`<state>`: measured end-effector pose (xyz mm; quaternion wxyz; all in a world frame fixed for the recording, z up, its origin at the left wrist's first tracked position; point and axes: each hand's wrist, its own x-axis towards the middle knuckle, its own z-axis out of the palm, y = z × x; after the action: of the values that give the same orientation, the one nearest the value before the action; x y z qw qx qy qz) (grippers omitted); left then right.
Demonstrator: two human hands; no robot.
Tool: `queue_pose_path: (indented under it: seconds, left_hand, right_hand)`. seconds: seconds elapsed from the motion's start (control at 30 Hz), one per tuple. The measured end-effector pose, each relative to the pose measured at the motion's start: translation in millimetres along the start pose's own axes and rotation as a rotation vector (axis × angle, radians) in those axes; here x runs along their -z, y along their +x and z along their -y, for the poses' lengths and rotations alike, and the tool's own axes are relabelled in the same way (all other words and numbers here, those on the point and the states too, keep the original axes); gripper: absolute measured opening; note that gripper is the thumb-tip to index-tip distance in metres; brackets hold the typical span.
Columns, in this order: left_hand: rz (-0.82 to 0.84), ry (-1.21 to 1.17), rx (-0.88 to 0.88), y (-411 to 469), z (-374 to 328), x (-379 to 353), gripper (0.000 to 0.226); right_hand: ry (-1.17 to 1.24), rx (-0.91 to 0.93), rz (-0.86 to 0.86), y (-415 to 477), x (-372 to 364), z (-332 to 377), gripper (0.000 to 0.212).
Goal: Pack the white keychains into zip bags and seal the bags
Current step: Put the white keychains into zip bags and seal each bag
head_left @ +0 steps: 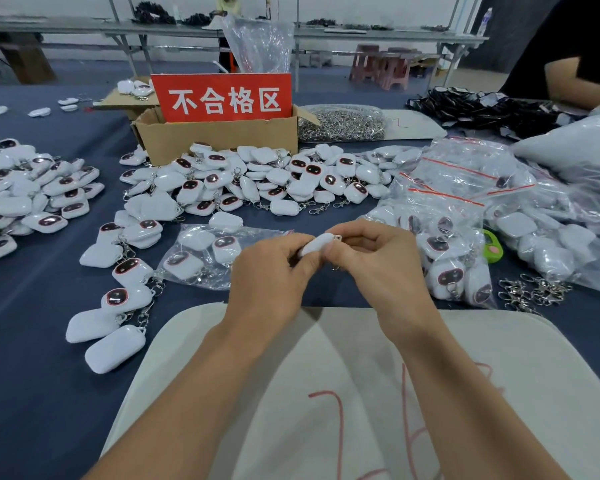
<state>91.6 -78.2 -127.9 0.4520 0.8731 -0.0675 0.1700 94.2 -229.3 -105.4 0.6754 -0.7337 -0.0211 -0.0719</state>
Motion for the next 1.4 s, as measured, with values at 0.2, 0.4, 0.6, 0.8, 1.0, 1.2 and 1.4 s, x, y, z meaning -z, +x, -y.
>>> queue_pose_path:
  seconds: [0.2,0.4,0.6,0.8,1.0,1.2,1.4]
  left_hand:
    - [-0.149,-0.126,0.080,1,0,2,0.032]
    - [-0.103,0.537,0.260,4,12,10,0.036]
    - [-0.126,0.321,0.242,4,15,9,0.020]
    - [-0.105,0.254,0.137,4,9,5,0.020]
    - [-0.040,0.559,0.344,5,10,11,0.018]
    - [-0.212,0.292,0.282,4,3,10,0.035]
    - [-0.070,0.534,0.340,6,8,12,0.031]
  right_hand:
    - [0.108,-0.165,-0.090,-1,-5,-2,0.014]
    - [0.482,-0.394,-0.226,4,-1,3,0.005]
    - [0.526,-0.461,-0.147,4,-2,1,0.004]
    - [0.223,-0.318,-0.158,1,-14,-5,0.009]
    - [-0.059,-0.205,-0.212,2,-20,-13,0.006]
    - [-0.219,-0.148,-0.121,1,-32,-16,0.012]
    - [-0.403,-0.131,-0.109,2,-34,-20,0.014]
